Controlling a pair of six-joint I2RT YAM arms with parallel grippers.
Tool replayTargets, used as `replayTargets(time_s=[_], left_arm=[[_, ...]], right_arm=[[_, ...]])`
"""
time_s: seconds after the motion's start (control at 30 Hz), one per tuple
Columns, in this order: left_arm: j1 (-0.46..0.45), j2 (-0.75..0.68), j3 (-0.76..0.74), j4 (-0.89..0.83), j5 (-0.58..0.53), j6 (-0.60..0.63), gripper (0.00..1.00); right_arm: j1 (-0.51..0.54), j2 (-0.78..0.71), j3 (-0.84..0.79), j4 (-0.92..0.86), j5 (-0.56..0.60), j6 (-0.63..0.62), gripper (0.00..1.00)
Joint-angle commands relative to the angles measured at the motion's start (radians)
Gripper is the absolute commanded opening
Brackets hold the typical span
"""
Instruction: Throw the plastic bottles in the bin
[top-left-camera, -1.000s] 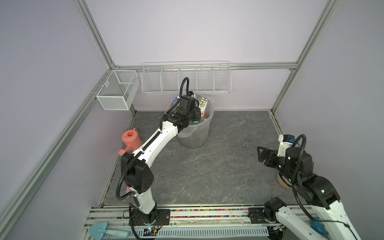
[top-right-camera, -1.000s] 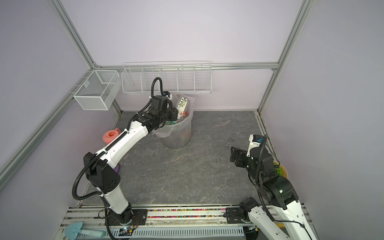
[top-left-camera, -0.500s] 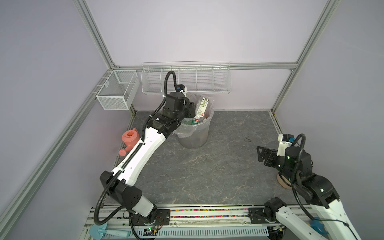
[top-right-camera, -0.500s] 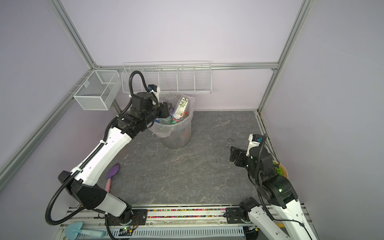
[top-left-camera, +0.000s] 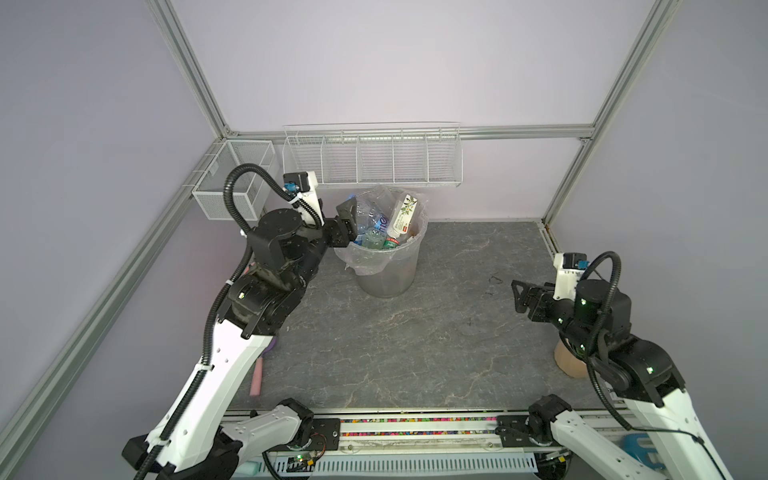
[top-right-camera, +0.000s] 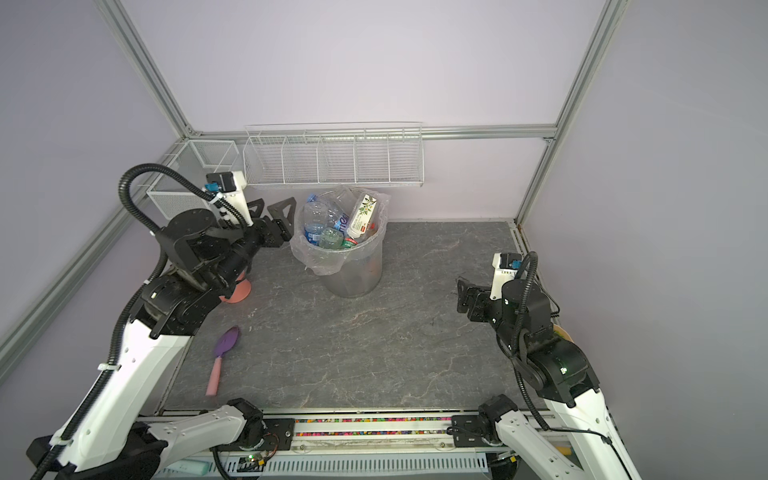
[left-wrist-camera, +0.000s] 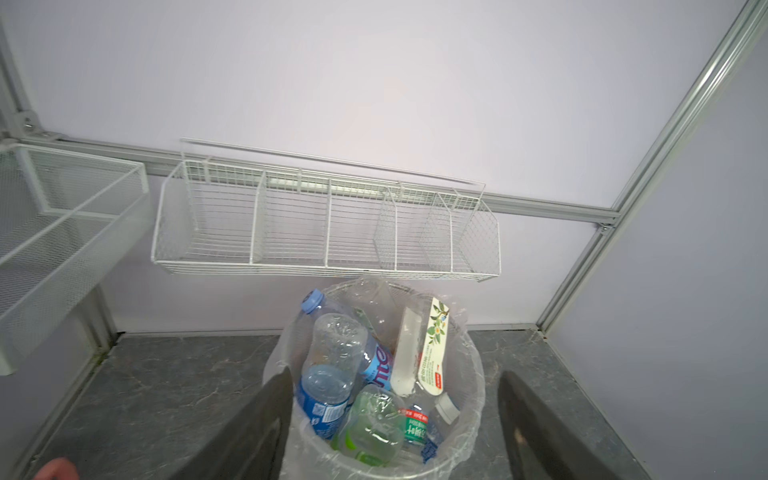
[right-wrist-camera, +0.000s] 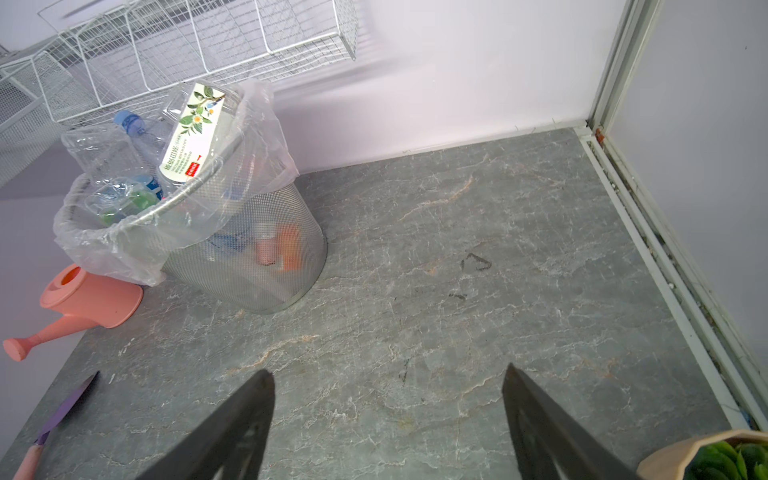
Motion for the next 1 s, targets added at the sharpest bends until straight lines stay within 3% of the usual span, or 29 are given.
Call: replayTargets(time_s=[0.0, 0.4, 0.77, 0.97], left_arm=[[-0.001, -0.094, -0.104, 0.025, -0.110, 0.033, 0.80], [-0.001, -0.437, -0.618, 0.077, -0.478, 0.061, 0.88], [0.001, -0.561, -0.918, 0.046, -0.732, -0.025, 0.90], [0.000, -0.556, -1.016, 0.122, -0.817, -0.074, 0.90]], right_arm=[[-0.005, -0.018, 0.008, 0.024, 0.032, -0.066, 0.88], [-0.005, -0.145, -0.215, 0.038, 0.232, -0.118, 0.88], [-0.004, -0.272, -0.502, 0.160, 0.290, -0.148, 0.88], [-0.005, -0.255, -0.572, 0.205, 0.348, -0.139, 0.88]])
